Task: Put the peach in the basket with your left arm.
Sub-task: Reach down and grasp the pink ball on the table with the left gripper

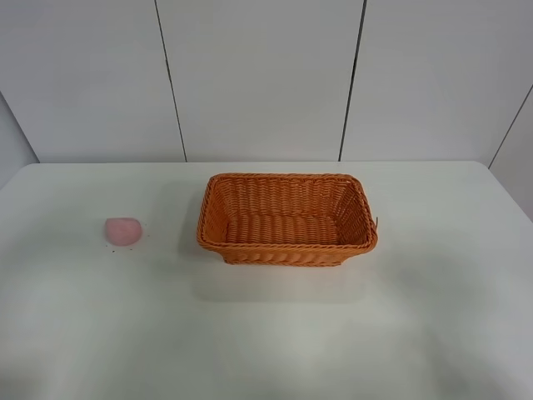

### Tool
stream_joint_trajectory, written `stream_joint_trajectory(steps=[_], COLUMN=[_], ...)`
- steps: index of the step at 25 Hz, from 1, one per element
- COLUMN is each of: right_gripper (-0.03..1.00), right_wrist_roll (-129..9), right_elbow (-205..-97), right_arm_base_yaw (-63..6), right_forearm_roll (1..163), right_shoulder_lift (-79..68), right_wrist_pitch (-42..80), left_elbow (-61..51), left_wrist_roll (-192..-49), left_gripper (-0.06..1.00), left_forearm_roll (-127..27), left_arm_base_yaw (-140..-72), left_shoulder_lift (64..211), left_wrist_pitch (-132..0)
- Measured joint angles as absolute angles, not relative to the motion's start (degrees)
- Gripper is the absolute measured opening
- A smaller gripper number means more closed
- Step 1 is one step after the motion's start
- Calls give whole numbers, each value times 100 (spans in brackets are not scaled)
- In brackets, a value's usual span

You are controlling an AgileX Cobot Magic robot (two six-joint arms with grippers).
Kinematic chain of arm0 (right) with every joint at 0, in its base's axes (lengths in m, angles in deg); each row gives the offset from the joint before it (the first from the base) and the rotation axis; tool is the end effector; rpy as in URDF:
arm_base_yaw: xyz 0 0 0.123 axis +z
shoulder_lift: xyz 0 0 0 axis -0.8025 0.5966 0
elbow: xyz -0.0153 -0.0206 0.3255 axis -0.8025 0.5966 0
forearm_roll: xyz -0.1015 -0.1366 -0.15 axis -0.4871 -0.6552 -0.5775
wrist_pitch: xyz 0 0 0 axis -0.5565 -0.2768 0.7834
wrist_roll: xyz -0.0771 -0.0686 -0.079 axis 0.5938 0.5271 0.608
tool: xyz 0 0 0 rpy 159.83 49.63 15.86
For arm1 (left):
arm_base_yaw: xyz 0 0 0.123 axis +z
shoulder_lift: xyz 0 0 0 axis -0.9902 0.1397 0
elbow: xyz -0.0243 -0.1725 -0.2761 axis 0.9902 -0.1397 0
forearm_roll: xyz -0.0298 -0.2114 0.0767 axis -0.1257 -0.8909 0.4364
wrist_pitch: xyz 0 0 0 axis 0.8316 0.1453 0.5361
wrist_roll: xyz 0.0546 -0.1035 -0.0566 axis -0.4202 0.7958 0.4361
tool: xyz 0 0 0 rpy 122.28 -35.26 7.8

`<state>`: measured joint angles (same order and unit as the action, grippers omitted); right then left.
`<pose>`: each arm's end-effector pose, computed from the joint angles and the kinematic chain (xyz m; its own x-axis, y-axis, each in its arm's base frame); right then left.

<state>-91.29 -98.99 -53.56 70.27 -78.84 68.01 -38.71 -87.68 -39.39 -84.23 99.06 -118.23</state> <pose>-0.0311 -0.0065 0.2490 -0.4166 0.1144 -0.9018 0.0964 0.9920 0.0813 0.0641 -0.0079 0.3423 -0.6377 0.0155 -0.7701 0.0646 0.9973 -0.0335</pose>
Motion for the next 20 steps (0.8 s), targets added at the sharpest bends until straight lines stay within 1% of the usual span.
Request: stream_joint_trajectory(steps=[5, 10, 14, 20], right_gripper=[69, 69, 69, 69], right_wrist_roll=[-9129, -9129, -9129, -9129], right_elbow=[-9899, -9899, -9899, -9899], right_arm_base_yaw=[-5356, -5356, -5356, -5356], right_forearm_roll=[7027, 7027, 7027, 7027], right_shoulder_lift=[-7884, -7884, -7884, -7884], right_wrist_pitch=[6801, 6801, 6801, 6801], left_elbow=[-2918, -1735, -816, 153], left_wrist_roll=[-8768, -8768, -8768, -8768], left_gripper=[81, 81, 81, 81], left_forearm_roll=[-3939, -3939, -3939, -3939], left_arm_base_yaw=[-8423, -8423, -8423, -8423], left_shoulder_lift=[12173, 14328, 15719, 17148], left_wrist_pitch=[-11750, -11705, -11693, -11686])
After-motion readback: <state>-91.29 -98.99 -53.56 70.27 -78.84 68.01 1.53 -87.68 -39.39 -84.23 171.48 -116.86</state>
